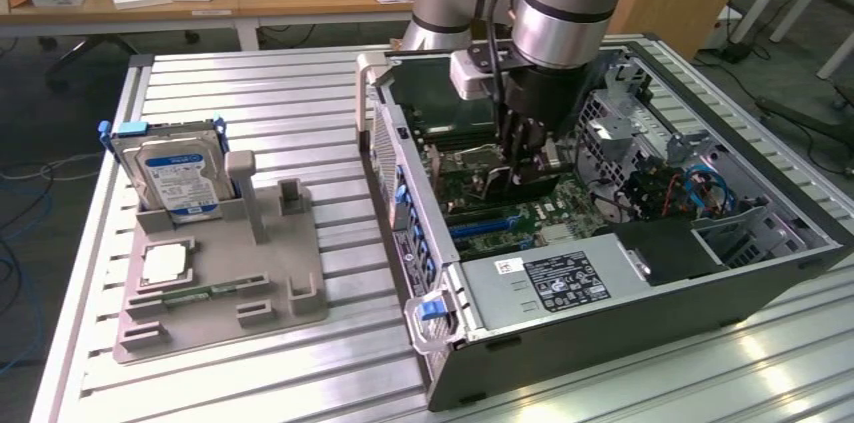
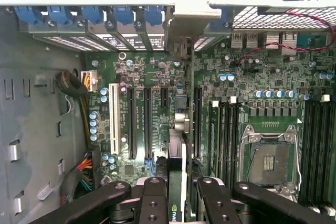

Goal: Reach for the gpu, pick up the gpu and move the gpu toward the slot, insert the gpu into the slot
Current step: 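Insert the gpu into the slot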

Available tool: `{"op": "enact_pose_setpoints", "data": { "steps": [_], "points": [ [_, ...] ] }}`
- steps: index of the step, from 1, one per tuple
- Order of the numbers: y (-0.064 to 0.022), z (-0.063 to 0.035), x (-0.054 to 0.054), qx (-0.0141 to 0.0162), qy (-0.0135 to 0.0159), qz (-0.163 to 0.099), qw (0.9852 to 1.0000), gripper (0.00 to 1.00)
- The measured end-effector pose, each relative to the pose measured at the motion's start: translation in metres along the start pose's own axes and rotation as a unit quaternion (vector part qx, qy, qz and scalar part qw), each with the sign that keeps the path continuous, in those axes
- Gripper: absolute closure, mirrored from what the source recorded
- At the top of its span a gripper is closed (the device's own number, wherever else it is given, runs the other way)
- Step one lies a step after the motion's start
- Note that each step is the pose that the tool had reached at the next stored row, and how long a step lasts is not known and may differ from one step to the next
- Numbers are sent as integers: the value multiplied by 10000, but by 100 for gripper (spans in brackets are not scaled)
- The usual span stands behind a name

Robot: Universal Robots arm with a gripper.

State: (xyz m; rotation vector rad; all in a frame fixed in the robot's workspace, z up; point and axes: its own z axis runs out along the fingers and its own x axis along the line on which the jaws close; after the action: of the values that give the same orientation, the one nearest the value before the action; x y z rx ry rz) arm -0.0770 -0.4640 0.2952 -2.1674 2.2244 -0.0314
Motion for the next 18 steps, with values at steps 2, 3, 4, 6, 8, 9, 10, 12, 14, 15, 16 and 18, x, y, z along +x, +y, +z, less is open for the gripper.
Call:
{"op": "enact_pose_setpoints", "data": {
  "steps": [2,3,4,6,8,9,10,12,14,15,16,18],
  "points": [
    [3,12,0,0,0,0,10000,74],
    [4,18,0,0,-1,0,10000,74],
    [5,24,1,0,0,0,10000,74],
    [6,35,1,0,0,0,10000,74],
    [8,46,2,0,0,0,10000,74],
    [9,52,2,0,0,0,10000,74],
    [10,57,2,0,0,0,10000,74],
    [14,69,3,0,0,0,10000,74],
    [17,79,3,0,0,0,10000,74],
    [17,85,4,0,0,0,10000,74],
    [18,91,4,0,-1,0,10000,74],
    [19,101,5,0,0,0,10000,74]
  ]
}}
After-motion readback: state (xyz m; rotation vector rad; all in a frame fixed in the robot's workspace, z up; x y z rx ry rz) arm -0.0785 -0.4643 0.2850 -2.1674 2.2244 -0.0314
